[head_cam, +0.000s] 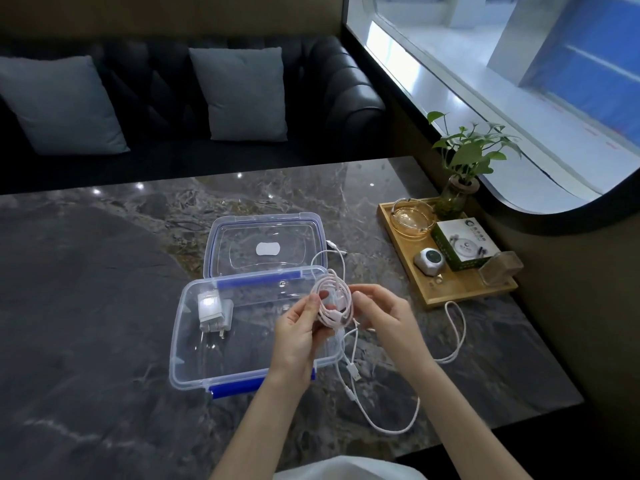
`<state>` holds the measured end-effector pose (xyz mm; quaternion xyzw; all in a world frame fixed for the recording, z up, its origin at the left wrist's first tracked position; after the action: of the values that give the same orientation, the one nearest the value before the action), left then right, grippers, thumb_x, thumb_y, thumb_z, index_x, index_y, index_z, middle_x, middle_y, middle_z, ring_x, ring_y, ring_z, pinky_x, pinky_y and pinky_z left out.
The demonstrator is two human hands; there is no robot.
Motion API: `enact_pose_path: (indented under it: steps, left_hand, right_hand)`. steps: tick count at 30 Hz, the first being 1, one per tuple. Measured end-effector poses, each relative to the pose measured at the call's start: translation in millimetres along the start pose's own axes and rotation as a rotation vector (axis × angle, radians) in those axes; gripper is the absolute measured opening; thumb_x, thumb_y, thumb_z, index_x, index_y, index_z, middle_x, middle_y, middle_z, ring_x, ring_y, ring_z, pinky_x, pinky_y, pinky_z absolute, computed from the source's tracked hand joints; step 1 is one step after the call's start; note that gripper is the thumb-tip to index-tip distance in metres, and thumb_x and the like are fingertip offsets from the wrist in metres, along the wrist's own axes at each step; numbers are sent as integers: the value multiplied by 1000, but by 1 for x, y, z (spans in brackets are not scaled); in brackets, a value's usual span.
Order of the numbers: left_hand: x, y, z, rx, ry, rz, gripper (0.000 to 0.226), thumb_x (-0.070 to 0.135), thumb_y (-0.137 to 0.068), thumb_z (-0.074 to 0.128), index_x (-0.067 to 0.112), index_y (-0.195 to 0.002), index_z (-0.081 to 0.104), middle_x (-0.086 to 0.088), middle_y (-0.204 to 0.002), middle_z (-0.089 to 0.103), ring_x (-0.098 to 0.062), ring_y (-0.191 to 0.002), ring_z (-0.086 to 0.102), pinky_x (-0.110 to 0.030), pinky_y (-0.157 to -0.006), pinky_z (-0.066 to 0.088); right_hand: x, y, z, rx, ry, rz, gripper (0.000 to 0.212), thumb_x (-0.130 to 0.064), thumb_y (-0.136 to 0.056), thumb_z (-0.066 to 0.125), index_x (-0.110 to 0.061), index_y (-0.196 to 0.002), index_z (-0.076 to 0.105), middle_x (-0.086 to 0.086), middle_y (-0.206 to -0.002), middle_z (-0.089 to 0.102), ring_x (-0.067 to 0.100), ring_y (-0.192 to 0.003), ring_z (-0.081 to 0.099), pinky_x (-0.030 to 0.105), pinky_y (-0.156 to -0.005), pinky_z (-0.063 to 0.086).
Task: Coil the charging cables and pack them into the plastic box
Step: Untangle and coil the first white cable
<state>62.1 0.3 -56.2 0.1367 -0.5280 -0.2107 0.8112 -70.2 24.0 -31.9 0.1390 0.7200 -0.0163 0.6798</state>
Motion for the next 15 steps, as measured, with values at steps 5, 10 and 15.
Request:
enact_pose_path:
  steps: [5, 10, 15]
  left_hand:
    - [-13, 14, -19, -7, -123, -84, 19, 15, -89, 53, 6, -89, 70, -5, -71, 75, -15, -66, 71, -24, -57, 58]
    - [-36, 32, -35, -36, -280, -190, 22, 16, -87, 57, 2, -99, 69, -17, -93, 73, -28, -87, 70, -42, -79, 58]
    - [-53, 49, -44, -94, -427, -205, 16, 12, -86, 59, 6, -97, 69, -7, -80, 74, -14, -72, 70, -24, -62, 57]
  right_hand:
    - [28, 19, -1, -66, -67, 150, 17, -6, -87, 60, -11, -100, 69, 10, -83, 74, 18, -70, 67, 25, -61, 53]
    - [57, 41, -2, -67, -172, 300, 11, 0, -81, 63, -7, -86, 70, 5, -67, 72, 13, -56, 63, 20, -53, 52]
    - [85, 61, -6, -85, -121, 371, 11, 1, -80, 65, -7, -83, 72, 5, -67, 71, 12, -56, 61, 19, -52, 50]
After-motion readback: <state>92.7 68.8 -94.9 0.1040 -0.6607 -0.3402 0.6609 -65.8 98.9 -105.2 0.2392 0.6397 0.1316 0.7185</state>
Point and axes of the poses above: each hand's wrist, its own y-axis away from the middle knuckle, its own z-axis out of the palm, x = y × z, the point moved 7 cm from there along -y, towards the middle knuckle
